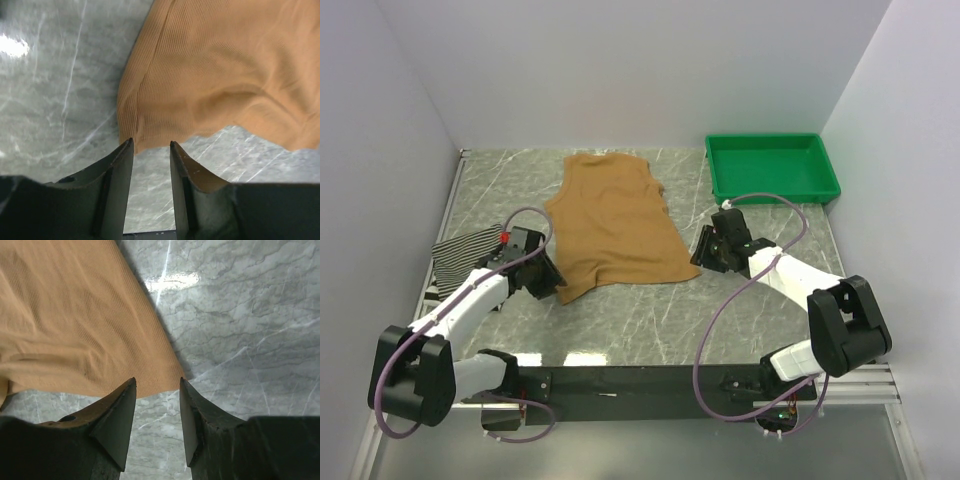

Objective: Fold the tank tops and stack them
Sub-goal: Flatten the tank top out

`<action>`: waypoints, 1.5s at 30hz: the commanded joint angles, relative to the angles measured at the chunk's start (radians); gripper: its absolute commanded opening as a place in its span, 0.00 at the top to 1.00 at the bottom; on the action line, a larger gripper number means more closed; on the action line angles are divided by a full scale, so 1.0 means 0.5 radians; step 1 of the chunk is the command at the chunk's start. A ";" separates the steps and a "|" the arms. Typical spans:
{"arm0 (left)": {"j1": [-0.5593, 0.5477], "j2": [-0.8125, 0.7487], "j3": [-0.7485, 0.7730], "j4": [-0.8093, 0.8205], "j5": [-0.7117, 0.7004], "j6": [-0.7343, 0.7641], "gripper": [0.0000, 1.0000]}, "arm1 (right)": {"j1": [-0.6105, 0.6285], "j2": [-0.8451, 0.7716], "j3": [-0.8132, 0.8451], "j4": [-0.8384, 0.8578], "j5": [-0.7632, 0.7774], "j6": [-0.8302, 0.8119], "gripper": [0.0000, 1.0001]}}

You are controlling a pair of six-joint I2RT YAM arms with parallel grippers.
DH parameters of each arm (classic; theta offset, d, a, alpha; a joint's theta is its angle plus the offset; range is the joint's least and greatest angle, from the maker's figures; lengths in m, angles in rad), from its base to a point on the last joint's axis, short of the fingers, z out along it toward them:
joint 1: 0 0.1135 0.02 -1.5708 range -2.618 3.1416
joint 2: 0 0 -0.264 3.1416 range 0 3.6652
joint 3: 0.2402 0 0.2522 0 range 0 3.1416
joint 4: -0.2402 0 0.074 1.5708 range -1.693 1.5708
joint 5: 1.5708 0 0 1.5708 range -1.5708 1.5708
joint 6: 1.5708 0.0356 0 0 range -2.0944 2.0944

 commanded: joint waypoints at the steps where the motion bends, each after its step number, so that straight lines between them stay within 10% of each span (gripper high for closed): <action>1: -0.086 0.007 0.089 -0.129 -0.177 -0.123 0.60 | -0.026 -0.014 0.068 0.075 -0.001 -0.041 0.53; 29: -0.311 0.255 0.055 -0.095 -0.349 -0.295 0.70 | -0.106 0.057 -0.002 0.182 -0.170 -0.047 0.55; 45: -0.311 0.268 0.177 -0.122 -0.327 -0.197 1.00 | -0.115 0.091 -0.024 0.204 -0.186 -0.041 0.56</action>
